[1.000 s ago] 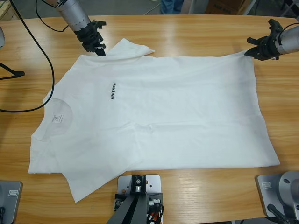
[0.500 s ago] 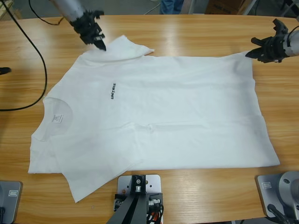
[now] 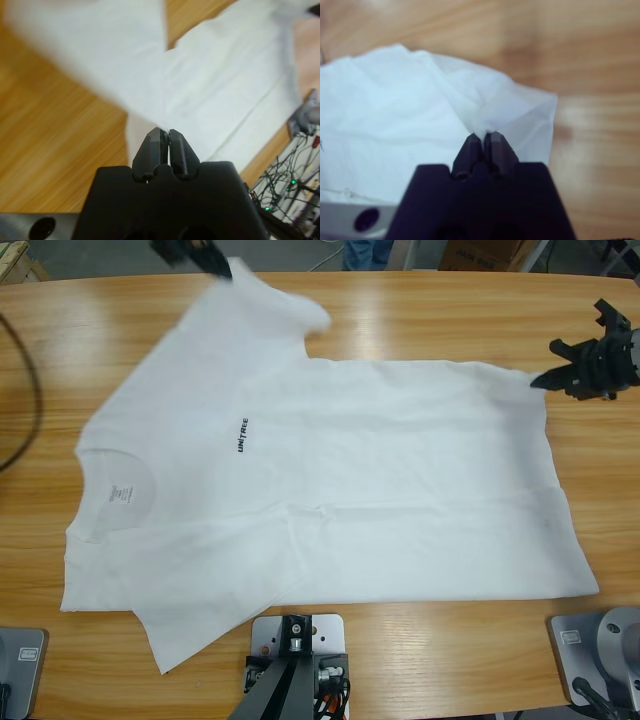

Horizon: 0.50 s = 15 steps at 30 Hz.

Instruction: Fold clothes

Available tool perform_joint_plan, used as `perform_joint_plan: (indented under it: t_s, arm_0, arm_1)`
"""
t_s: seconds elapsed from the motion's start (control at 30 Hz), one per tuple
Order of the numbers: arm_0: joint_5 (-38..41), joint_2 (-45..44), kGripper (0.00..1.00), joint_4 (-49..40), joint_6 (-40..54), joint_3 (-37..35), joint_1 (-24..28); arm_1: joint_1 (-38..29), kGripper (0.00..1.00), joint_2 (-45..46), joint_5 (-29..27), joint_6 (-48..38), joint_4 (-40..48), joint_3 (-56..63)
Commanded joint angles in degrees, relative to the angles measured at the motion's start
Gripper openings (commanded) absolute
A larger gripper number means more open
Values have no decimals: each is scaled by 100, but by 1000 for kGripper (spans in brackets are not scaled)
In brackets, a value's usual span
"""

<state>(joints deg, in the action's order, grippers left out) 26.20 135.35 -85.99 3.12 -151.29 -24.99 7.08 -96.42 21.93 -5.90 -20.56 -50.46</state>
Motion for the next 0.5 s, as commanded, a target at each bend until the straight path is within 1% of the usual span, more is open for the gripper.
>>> perform_joint_plan:
  t_s: [0.03,0.17,0.37,0.5]
  arm_0:
    - [-23,-955,0,-920,458,745,48]
    - [26,-944,0,-897,732,1495,-138]
    - [43,-821,0,-877,1101,2146,-565]
    - [43,-1039,0,-876,1356,2580,-688]
  arm_1:
    - [57,0,232,-288,55,-1009,-68]
    - [57,0,62,-370,128,-1767,-333]
    - [57,0,-102,-439,124,-2684,-676]
    - [57,0,-237,-571,217,-3256,-924]
